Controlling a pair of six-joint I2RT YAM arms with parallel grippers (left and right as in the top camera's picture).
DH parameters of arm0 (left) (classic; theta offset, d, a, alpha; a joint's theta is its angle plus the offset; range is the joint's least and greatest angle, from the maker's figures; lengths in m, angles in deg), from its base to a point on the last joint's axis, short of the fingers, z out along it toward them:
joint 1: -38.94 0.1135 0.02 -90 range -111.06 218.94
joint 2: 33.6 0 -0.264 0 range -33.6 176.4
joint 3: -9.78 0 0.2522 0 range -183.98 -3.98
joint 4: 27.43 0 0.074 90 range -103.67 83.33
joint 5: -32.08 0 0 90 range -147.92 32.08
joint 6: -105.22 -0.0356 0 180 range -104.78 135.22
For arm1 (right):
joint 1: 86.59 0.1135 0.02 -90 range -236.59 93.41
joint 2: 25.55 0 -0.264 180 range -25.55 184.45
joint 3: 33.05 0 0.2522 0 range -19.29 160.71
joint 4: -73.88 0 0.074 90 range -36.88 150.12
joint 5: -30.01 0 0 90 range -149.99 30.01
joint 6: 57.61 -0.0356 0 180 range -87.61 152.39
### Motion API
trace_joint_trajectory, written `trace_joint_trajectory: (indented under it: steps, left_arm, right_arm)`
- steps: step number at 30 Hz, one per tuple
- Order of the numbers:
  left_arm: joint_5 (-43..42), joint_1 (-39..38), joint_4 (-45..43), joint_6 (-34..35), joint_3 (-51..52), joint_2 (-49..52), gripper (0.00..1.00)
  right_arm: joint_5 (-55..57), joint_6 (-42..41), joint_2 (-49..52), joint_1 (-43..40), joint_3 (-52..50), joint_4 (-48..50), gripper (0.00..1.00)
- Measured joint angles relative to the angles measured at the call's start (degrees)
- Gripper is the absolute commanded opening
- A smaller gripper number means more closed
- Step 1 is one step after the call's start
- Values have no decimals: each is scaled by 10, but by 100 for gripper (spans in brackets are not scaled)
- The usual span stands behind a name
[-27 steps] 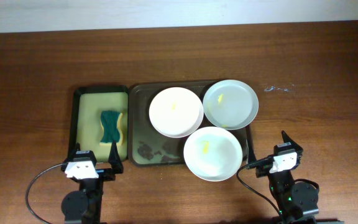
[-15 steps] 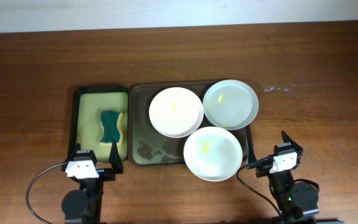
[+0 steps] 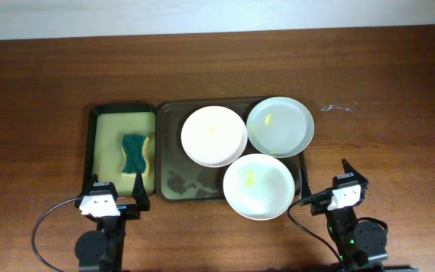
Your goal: Clean dirty plates on tray and stack at the side
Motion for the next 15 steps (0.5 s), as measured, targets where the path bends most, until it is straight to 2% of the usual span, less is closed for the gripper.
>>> trace_joint_trajectory:
  steps: [7,9,12,15]
  left_arm:
    - [-2,0,0,0,0,0,100]
    - [-25,0,-2,0,0,0,99]
    - [-95,0,-9,0,0,0,99]
    - [-122,0,-10,0,0,0,99]
  right_arm:
    - [-5,0,0,0,0,4,98]
    - [-51,-10,0,0,0,31,98]
    - [-137,-103,1,0,0,15,98]
    - [-152,-155,1,0,0,17,98]
